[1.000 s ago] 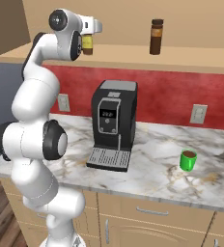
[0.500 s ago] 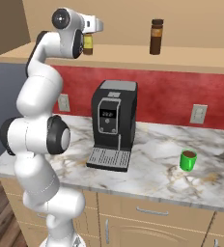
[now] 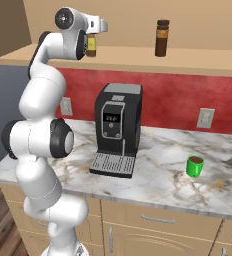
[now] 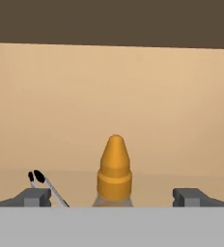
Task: Pick the cinnamon and honey bottle from the cabinet and place them next to the mug.
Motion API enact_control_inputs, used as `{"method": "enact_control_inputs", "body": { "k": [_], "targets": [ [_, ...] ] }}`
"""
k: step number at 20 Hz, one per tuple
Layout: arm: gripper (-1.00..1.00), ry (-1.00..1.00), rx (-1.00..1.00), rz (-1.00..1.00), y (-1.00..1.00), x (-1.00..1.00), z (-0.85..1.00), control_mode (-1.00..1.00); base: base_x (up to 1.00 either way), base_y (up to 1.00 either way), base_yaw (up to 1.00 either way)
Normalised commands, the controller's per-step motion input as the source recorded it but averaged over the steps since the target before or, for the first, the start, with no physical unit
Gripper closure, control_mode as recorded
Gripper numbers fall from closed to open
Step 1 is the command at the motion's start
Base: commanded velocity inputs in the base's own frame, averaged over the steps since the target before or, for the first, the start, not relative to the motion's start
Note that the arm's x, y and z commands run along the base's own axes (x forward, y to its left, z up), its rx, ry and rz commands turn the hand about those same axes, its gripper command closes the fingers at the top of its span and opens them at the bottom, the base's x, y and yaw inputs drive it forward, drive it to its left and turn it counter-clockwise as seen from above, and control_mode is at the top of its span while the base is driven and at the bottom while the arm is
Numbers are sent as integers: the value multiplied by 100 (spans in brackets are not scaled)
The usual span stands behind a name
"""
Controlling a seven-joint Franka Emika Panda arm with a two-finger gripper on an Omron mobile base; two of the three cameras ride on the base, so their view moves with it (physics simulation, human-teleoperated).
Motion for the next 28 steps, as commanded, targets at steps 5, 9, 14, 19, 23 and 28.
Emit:
{"method": "enact_control_inputs", "body": {
  "k": [5, 9, 14, 19, 23, 28],
  "targets": [
    [-100, 0, 0, 0, 0, 31, -9, -100, 0, 0, 0],
    [-100, 0, 0, 0, 0, 0, 0, -100, 0, 0, 0],
    [100, 0, 0, 0, 0, 0, 0, -100, 0, 0, 0],
    [100, 0, 0, 0, 1, 0, 0, -100, 0, 0, 0],
    [100, 0, 0, 0, 0, 0, 0, -100, 0, 0, 0],
    [100, 0, 0, 0, 0, -1, 0, -100, 0, 0, 0]
  ]
}}
